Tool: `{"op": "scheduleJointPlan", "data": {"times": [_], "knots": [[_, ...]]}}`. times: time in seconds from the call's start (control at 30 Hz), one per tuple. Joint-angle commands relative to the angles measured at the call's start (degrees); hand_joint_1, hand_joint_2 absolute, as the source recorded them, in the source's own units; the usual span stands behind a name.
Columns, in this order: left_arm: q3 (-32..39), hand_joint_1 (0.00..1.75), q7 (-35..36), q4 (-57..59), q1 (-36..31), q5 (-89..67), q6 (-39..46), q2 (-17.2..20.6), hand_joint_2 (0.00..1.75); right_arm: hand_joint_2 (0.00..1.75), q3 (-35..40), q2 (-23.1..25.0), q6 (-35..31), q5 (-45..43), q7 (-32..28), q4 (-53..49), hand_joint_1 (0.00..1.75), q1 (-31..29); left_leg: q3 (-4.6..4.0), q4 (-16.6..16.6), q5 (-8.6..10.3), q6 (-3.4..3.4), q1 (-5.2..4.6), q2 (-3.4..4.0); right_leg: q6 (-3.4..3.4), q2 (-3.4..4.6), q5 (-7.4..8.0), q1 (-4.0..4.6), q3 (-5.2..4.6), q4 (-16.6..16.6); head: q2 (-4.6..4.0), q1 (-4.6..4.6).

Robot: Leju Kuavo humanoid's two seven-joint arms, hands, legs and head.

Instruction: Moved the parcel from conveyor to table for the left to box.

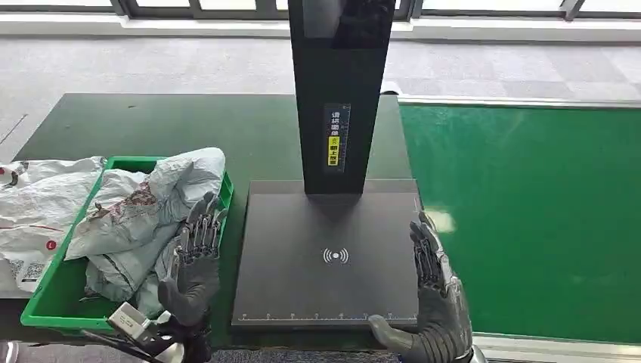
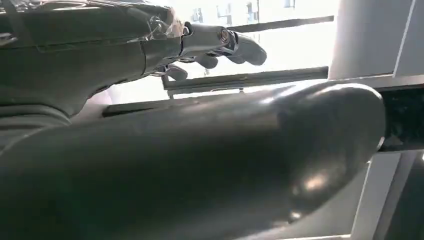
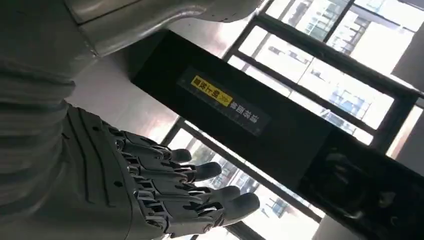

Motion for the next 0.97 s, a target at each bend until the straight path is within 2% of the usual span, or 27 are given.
{"op": "scheduleJointPlan", "data": {"times": [0.03, 0.37, 0.5, 0.63, 0.97], "knots": [[2.2, 0.0, 0.2, 3.5, -0.9, -1.3, -0.8, -0.1, 0.0, 1.75, -1.5, 0.3, 1.0, -2.1, -1.1, 2.9, 0.0, -1.2, 0.11, -0.1, 0.05, -0.01, 0.02, 0.12, -0.03, 0.01, 0.08, 0.03, 0.1, -0.1, 0.0, 0.0], [1.4, 0.0, 0.2, 5.0, -2.6, -1.6, 1.2, 0.2, 0.0, 1.75, -0.9, -2.2, 0.9, -5.2, -1.1, 6.6, 0.0, -5.2, 0.12, -0.1, 0.05, 0.0, 0.03, 0.11, -0.01, 0.02, 0.09, 0.04, 0.11, -0.1, 0.0, 0.0], [1.5, 0.0, 0.2, 5.3, -2.7, -1.5, 1.2, 0.3, 0.0, 1.75, -0.8, -2.3, 1.0, -5.4, -1.1, 6.8, 0.0, -5.3, 0.15, -0.2, 0.08, 0.0, 0.03, 0.1, -0.03, -0.02, 0.11, 0.04, 0.14, -0.2, 0.0, 0.0], [0.7, 0.0, 0.2, 5.3, -3.5, 0.0, 2.1, 1.1, 0.0, 1.75, 2.1, -4.6, -1.8, -7.4, -1.1, 7.9, 0.0, -6.3, 0.16, -0.2, 0.08, 0.0, 0.04, 0.16, -0.02, 0.04, 0.13, 0.06, 0.15, -0.2, 0.0, 0.0], [0.1, 0.0, 0.2, 7.0, -5.4, 0.4, 2.5, 1.2, 0.0, 1.75, 1.9, -5.0, -2.2, -8.8, -1.1, 7.1, 0.0, -5.9, 0.05, -0.1, 0.06, 0.0, 0.01, 0.02, -0.02, -0.06, 0.06, 0.02, 0.06, -0.1, 0.0, 0.0]]}}
